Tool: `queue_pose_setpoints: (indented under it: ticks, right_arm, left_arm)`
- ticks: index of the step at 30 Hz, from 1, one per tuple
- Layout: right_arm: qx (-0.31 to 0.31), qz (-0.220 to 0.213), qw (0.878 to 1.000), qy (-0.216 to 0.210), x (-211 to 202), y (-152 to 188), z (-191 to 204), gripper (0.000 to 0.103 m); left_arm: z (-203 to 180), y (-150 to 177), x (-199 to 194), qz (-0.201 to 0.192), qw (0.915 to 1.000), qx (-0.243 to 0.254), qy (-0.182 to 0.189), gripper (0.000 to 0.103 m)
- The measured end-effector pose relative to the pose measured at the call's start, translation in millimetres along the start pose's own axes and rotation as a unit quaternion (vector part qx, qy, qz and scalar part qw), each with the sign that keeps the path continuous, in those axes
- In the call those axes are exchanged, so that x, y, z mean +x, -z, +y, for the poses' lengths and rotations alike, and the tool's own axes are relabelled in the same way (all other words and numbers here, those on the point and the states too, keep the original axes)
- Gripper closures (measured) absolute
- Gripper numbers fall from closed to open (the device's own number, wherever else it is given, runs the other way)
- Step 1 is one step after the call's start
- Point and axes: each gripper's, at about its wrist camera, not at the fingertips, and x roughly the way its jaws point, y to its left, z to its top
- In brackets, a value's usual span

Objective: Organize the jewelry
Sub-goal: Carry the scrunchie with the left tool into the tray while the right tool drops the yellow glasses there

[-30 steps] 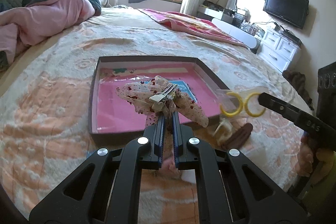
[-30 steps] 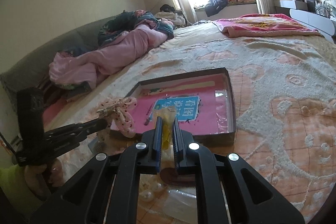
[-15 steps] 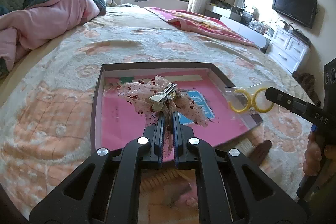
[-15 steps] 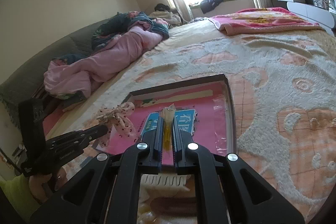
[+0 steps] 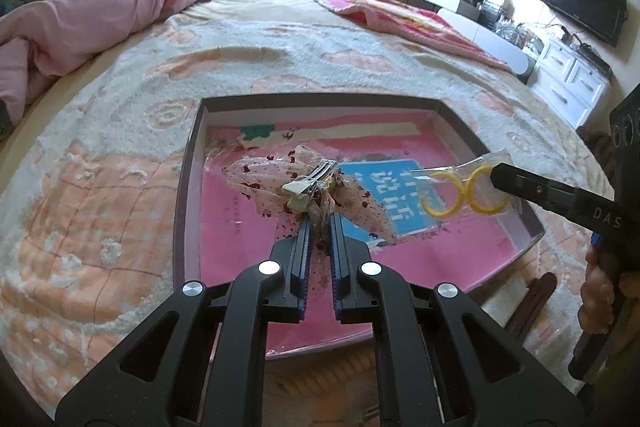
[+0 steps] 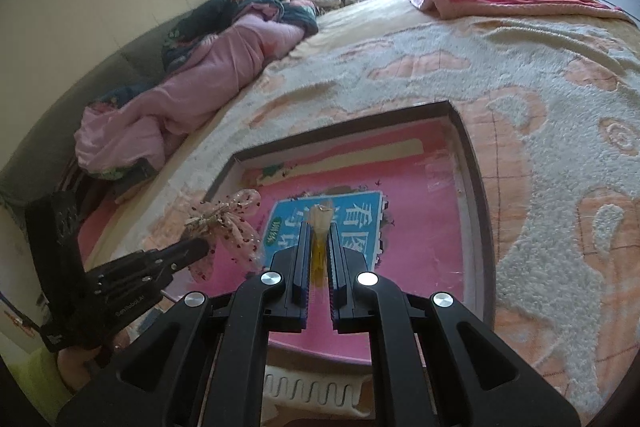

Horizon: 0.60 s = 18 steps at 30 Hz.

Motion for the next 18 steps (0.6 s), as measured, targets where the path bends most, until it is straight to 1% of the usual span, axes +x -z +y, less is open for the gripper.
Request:
queue_pose_setpoints:
  ticks: [2,5,7,9,13,14,16,17,18]
  right_arm:
    - [-0.004,0.004,1.000,0.007,3,0,-1,0.095]
    - [0.002,0.006,1.000,0.021,3,0,-8,0.093]
    - [0.009,0.009,0.999,0.037,3,1,-15,0.091]
    - [0.011,0.012,0.998,0.055,3,3,-21,0.086]
    - [0.002,0.017,0.996,0.091,1,11,-28,0.083]
    - [-0.006,0.017,0.995,0.103,0,13,-27,0.081]
    - [-0.018,0.015,0.993,0.116,-1,16,-25,0.073]
    - [-0.021,0.014,0.993,0.117,-2,17,-25,0.066]
    - [-0.023,0.012,0.992,0.120,-4,19,-25,0.064]
  left_arm:
    - [0,2,3,0.006,1.0000,0.003,-0.003,0.099]
    - [-1,4,6,0.010,0.9999,0.004,-0.005,0.096]
    - [-1,6,8,0.013,0.9999,0.004,-0.004,0.095]
    - [-3,9,8,0.015,0.9999,0.005,-0.005,0.095]
    - [-4,13,7,0.016,0.9998,0.004,-0.004,0.088]
    - [-4,14,7,0.016,0.9999,0.003,-0.004,0.085]
    - [-5,14,6,0.014,0.9999,0.003,-0.004,0.081]
    - [-6,15,5,0.013,0.9999,0.004,-0.005,0.079]
    - [-7,16,4,0.011,0.9999,0.006,-0.008,0.078]
